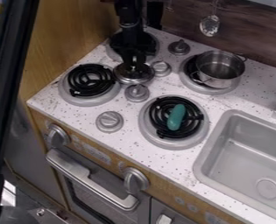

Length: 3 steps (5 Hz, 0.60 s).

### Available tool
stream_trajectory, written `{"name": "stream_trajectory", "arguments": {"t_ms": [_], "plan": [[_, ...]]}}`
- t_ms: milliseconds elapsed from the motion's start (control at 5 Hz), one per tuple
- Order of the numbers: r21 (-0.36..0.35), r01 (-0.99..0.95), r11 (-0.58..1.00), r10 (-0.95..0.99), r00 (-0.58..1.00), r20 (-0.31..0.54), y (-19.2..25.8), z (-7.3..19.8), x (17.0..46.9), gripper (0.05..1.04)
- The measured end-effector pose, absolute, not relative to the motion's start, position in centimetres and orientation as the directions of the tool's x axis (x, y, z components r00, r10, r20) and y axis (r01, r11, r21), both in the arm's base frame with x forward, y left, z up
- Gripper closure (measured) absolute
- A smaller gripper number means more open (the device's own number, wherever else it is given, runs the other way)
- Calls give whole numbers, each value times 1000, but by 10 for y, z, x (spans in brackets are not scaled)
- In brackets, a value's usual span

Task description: Move the cover to left of the burner

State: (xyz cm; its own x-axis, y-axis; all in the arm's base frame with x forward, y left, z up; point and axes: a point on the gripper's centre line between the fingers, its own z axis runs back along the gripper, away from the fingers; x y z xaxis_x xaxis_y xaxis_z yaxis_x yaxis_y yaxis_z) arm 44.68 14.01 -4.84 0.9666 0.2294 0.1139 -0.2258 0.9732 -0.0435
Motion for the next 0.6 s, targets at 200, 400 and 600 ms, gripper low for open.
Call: {"name": "stream_trajectory", "arguments": {"t_ms": [200, 400, 600], "plan": [[-52, -223, 973, 228, 967, 112, 129, -38, 429, 197], [-49, -175, 983, 181, 968, 174, 110, -6, 422, 81], [-41, -125, 991, 130, 982, 136, 92, -3, 397, 85]]}}
